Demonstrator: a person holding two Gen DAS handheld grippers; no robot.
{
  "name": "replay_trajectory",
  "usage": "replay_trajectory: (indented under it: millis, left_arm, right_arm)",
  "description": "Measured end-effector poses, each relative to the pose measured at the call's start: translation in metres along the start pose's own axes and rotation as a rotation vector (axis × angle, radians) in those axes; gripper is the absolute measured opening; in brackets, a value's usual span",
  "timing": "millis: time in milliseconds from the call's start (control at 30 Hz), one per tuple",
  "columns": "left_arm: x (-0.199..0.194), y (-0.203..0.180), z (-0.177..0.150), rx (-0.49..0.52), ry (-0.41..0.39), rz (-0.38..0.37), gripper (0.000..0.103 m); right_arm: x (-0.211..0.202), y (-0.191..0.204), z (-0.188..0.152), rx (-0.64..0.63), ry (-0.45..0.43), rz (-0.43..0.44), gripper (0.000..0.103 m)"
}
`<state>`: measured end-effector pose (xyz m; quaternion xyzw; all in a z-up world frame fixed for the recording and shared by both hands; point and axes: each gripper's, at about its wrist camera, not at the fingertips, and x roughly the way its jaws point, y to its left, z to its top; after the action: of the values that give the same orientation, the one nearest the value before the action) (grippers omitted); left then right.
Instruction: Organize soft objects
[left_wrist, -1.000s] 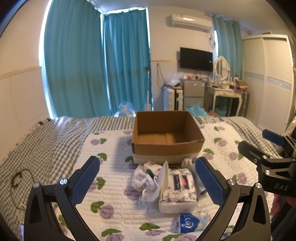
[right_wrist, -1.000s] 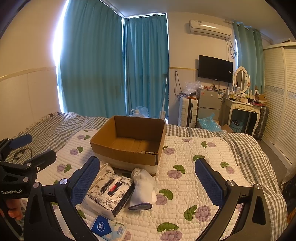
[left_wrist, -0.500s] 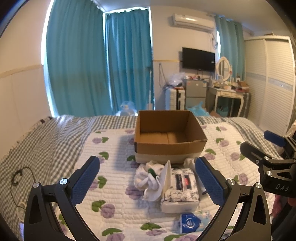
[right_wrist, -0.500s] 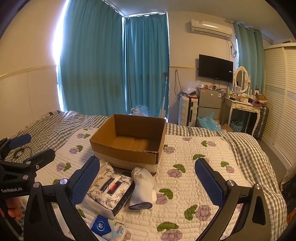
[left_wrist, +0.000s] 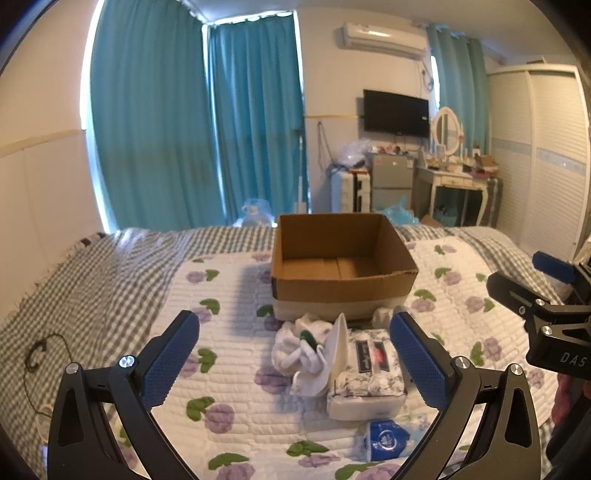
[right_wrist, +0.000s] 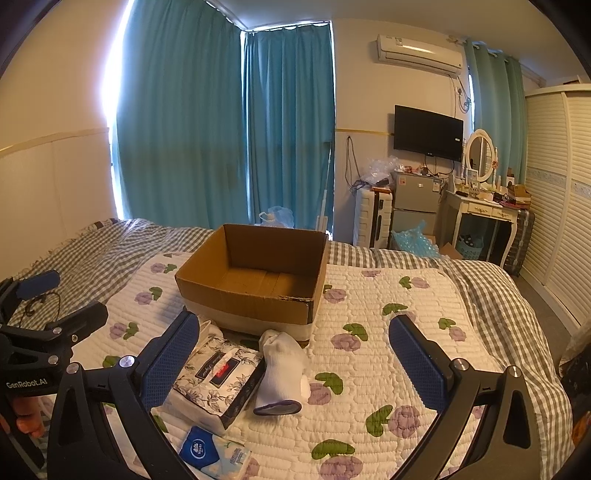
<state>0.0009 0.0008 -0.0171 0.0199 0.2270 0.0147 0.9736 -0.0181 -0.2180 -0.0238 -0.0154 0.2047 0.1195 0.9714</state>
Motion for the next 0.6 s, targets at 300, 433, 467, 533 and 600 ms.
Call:
replay_trajectory:
  millis: [300,433,467,533,600]
  left_arm:
    - [0.004,0.002,0.0,-0.016,0.007,0.004,0.103]
    - [0.003,0.002,0.0,-0.01,0.006,0.005,0.103]
    - [0.003,0.002,0.0,-0.009,0.005,0.007,0.103]
    - [0.004,0.005,0.0,-0.018,0.006,0.004,0.103]
    - [0.004,0.007,0.0,-0.03,0.01,-0.002,0.103]
  right_arm:
    - [0.002,0.0,0.001,0.001,0.007,0.005,0.103]
    - [0.005,0.0,0.0,-0.003,0.019,0.002,0.103]
    - [0.005,0.0,0.0,0.002,0.02,0.008,0.103]
    - [0.007,0.0,0.0,0.011,0.026,0.015,0.103]
    - [0.01,0.002,0.0,0.006,0.034,0.008,0.103]
